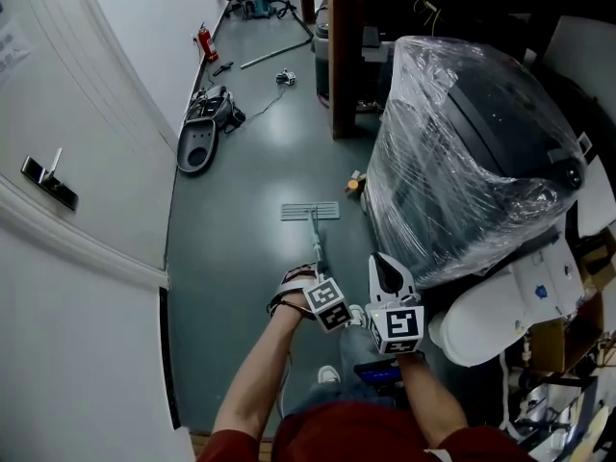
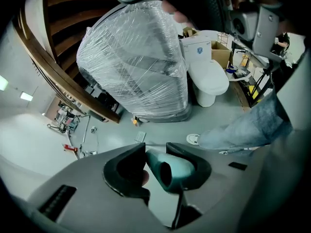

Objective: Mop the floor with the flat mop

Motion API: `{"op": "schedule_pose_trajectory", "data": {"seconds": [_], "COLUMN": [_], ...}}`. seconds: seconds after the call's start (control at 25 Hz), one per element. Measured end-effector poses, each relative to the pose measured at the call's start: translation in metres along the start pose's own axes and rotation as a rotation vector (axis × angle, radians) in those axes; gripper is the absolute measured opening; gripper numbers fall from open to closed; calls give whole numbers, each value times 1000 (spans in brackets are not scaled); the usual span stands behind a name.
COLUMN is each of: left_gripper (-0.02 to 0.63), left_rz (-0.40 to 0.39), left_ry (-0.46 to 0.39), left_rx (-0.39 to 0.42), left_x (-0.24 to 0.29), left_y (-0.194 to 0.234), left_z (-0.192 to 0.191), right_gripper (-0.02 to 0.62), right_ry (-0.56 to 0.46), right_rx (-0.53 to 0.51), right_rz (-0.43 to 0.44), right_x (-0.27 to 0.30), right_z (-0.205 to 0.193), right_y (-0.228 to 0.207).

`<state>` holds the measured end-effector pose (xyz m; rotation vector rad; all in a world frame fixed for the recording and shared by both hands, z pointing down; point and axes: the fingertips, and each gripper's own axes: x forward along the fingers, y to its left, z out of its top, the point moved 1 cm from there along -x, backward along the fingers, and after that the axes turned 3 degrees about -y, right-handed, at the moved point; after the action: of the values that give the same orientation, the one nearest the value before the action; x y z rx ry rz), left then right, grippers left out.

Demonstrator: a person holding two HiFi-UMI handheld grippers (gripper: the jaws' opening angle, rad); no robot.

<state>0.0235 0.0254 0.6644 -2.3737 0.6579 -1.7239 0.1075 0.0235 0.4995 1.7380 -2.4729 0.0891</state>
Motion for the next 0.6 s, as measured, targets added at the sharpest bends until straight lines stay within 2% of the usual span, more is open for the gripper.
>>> {"op": "schedule_pose_trajectory", "data": {"seconds": [0.6], "left_gripper": [143], "left_rz": [14], "left_ry": [32], "left_rx": [-59], "left_x": [69], "left_y": [140], "left_z": [56], "right_gripper": [18], "right_ry": [-5], "right_rx": [18], "right_rz": [93], "right_x": [161], "right_z": [20], "right_y": [-86]}}
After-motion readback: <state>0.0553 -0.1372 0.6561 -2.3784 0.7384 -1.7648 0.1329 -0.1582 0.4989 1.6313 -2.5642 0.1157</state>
